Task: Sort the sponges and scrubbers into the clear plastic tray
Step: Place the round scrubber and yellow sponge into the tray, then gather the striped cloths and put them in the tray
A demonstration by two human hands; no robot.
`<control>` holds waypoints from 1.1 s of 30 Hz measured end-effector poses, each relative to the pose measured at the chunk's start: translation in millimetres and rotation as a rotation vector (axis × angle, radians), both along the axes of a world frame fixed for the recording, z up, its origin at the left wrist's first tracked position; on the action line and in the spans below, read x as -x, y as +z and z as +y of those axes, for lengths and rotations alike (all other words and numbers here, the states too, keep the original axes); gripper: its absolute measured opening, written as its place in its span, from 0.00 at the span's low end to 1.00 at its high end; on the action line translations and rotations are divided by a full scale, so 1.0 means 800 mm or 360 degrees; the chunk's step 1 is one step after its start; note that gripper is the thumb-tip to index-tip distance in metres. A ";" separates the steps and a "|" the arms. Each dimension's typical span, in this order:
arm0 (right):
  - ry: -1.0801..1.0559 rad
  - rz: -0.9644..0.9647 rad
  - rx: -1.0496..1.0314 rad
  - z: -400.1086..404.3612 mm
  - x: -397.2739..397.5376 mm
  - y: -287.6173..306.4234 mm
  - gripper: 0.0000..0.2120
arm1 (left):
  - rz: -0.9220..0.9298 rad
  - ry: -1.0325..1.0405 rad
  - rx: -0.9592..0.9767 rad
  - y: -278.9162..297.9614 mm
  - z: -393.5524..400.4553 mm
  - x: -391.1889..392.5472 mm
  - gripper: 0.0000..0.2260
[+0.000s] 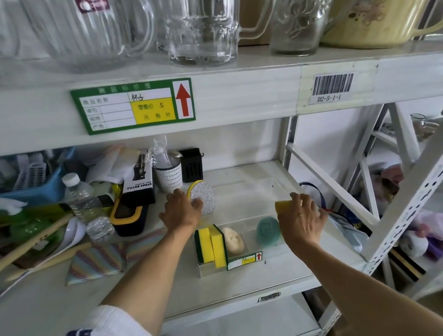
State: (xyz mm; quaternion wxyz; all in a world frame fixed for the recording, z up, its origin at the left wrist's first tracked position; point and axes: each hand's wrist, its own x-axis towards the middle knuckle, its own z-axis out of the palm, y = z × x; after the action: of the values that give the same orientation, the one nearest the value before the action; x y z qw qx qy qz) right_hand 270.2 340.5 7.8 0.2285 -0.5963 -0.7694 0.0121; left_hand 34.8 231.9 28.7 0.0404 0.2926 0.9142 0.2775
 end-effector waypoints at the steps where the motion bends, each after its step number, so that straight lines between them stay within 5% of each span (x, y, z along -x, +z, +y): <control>1: 0.0016 0.0006 -0.0084 -0.002 0.002 0.004 0.20 | 0.0014 -0.0001 -0.0064 0.000 -0.003 0.001 0.23; 8: 0.0513 0.0327 -0.0409 -0.051 0.099 0.046 0.14 | 0.0163 0.0030 -0.0567 -0.011 -0.062 0.021 0.16; 14: 0.1151 0.0336 -0.0268 -0.151 0.214 0.062 0.15 | 0.0115 0.0368 -0.0701 -0.037 -0.149 0.054 0.11; 18: 0.1392 -0.0041 0.0178 -0.190 0.259 0.032 0.21 | 0.0248 0.0514 -0.0290 -0.057 -0.212 0.093 0.18; 22: 0.1403 -0.0436 0.0418 -0.193 0.287 0.000 0.24 | 0.0023 0.0582 0.0185 -0.058 -0.256 0.127 0.20; 33: 0.1409 -0.1005 0.0502 -0.195 0.337 -0.045 0.31 | 0.0207 -0.0354 0.0886 -0.089 -0.259 0.170 0.28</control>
State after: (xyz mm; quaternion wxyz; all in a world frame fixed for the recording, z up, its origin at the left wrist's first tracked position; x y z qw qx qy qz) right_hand 0.8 184.3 -28.0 -0.1316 -0.2184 -0.9660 0.0425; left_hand -101.0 24.7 -42.3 0.0906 0.3855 0.9182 -0.0091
